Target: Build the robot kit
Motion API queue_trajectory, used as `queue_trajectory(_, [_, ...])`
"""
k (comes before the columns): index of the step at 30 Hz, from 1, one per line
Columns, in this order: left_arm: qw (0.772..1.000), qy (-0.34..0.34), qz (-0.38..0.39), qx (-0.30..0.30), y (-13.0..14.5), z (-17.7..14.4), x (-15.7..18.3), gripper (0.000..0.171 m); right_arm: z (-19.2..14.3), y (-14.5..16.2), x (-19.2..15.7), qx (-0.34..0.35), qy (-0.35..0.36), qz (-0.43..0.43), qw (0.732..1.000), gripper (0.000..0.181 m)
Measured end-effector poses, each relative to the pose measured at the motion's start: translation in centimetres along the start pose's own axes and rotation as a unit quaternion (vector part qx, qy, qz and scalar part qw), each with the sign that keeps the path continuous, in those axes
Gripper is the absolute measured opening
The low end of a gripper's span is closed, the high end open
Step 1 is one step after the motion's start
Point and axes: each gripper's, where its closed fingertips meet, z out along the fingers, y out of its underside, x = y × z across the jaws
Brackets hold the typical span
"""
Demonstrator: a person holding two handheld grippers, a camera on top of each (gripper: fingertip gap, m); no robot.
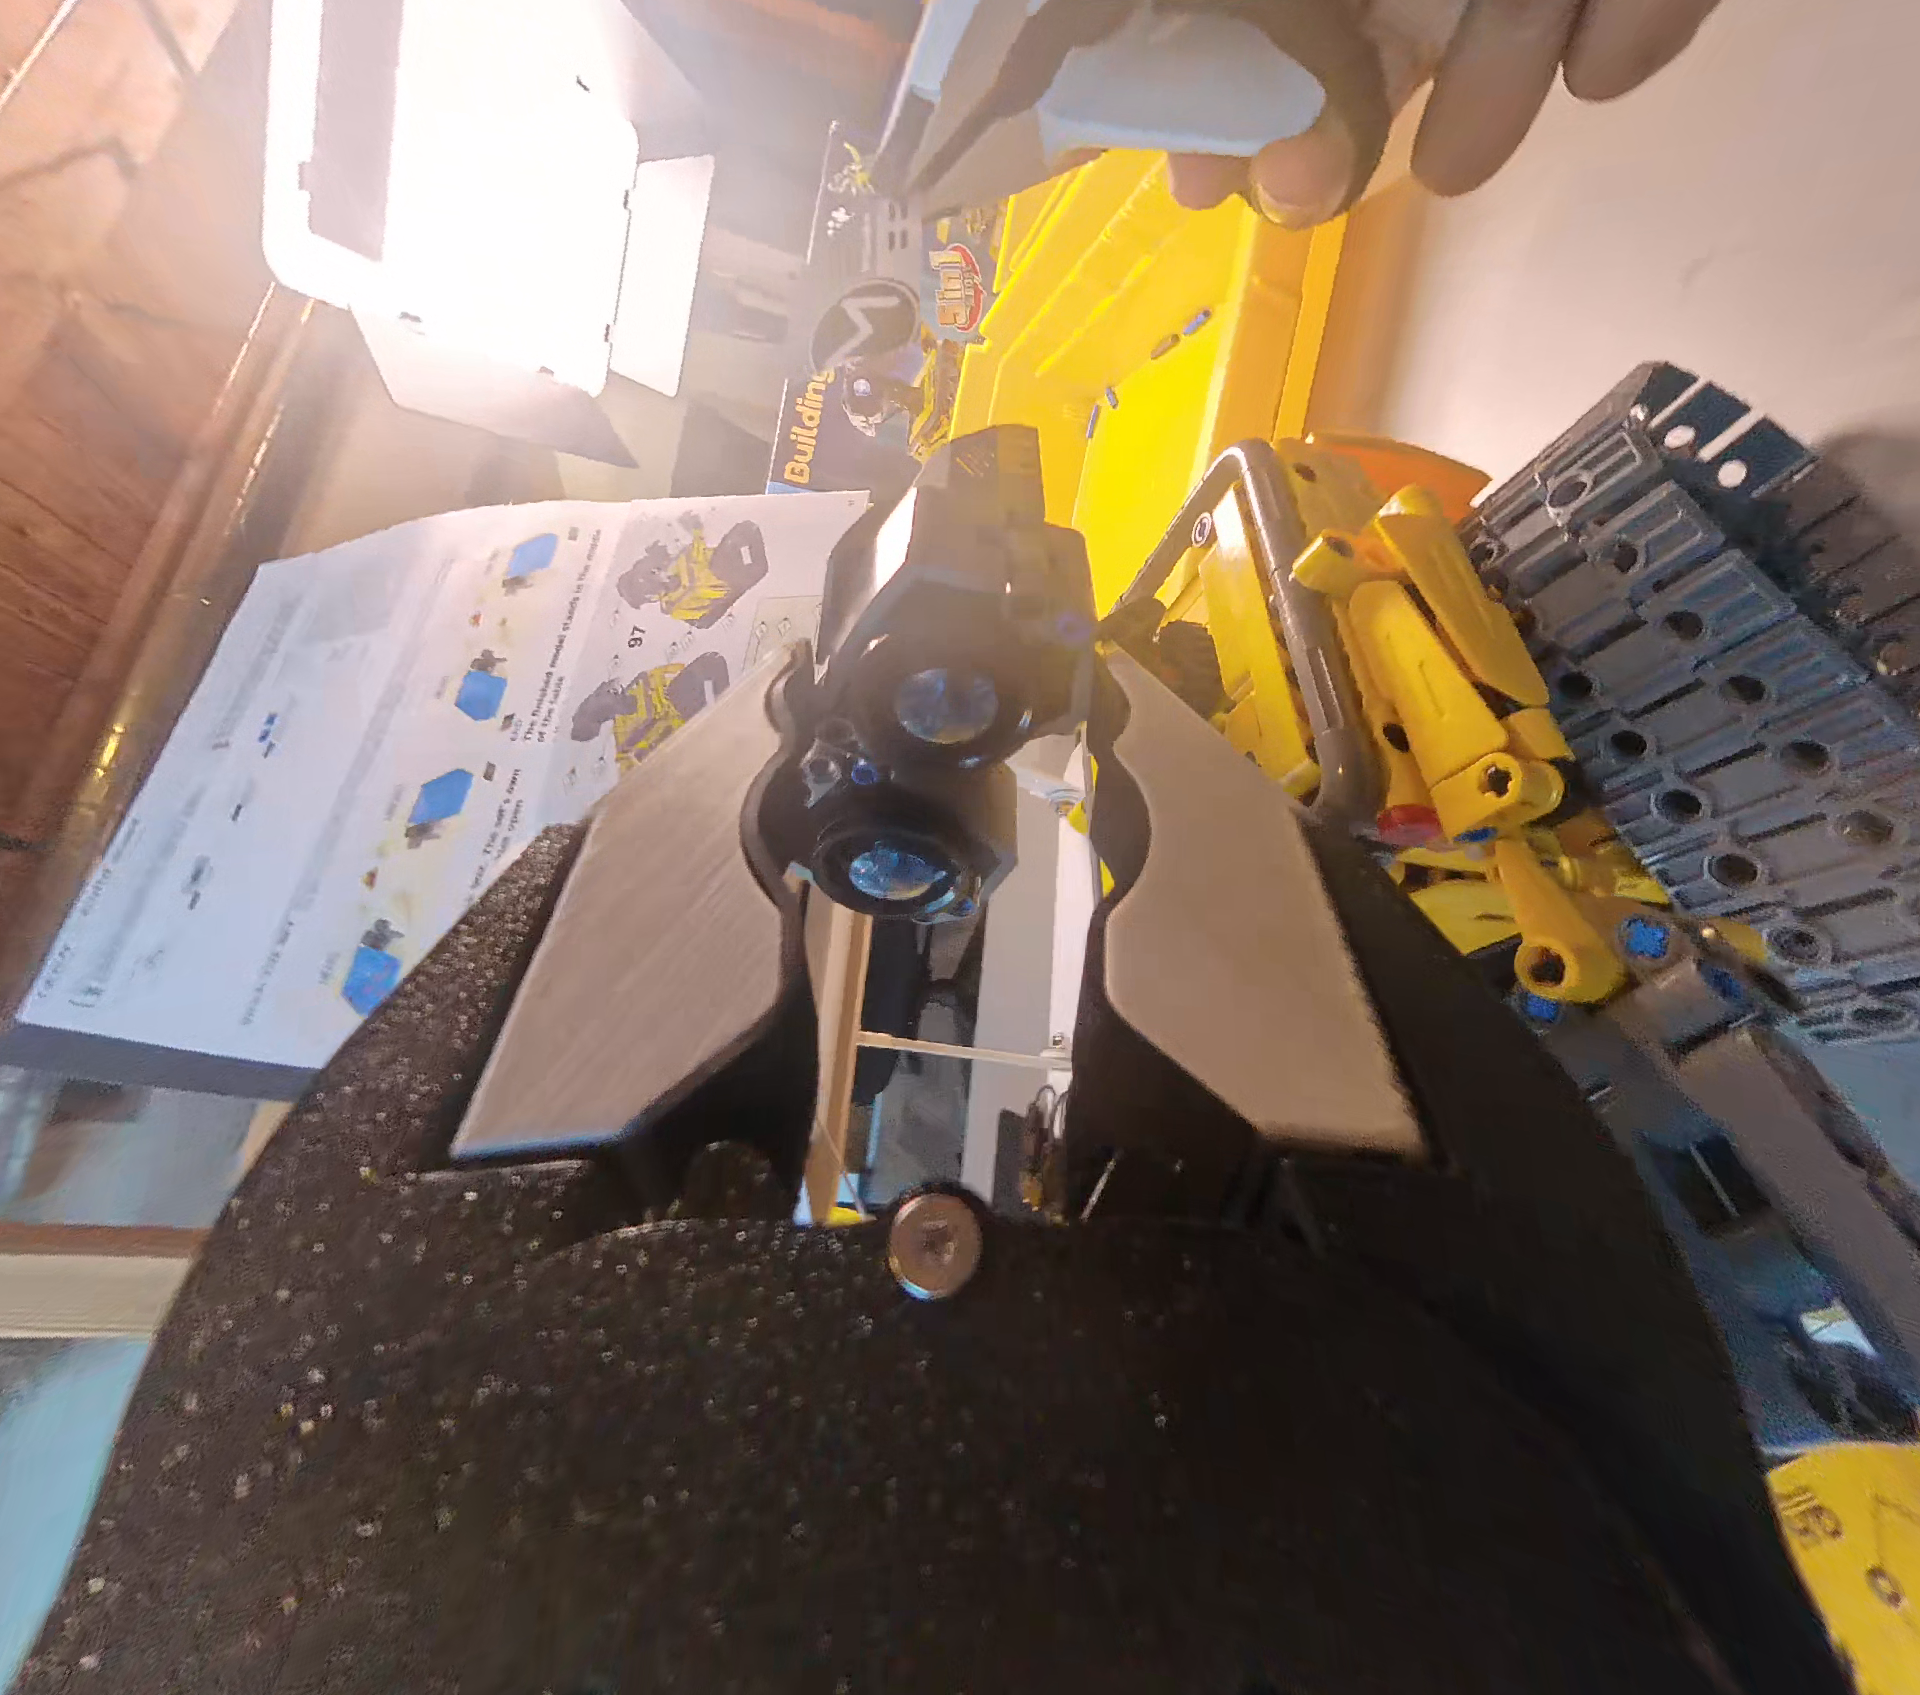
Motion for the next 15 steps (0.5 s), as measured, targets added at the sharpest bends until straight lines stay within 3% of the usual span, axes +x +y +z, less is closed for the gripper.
queue_trajectory(8, [0.991,-0.018,-0.118,0.059,-0.2,-0.9,-0.1,0.051,1.0,0.3,-0.8,-0.009,-0.013,0.018,1.000,0.000])
queue_trajectory(15, [0.987,-0.012,-0.136,0.081,-0.3,-0.9,-0.2,0.052,2.2,1.7,-0.7,-0.035,-0.029,0.014,0.999,0.000])
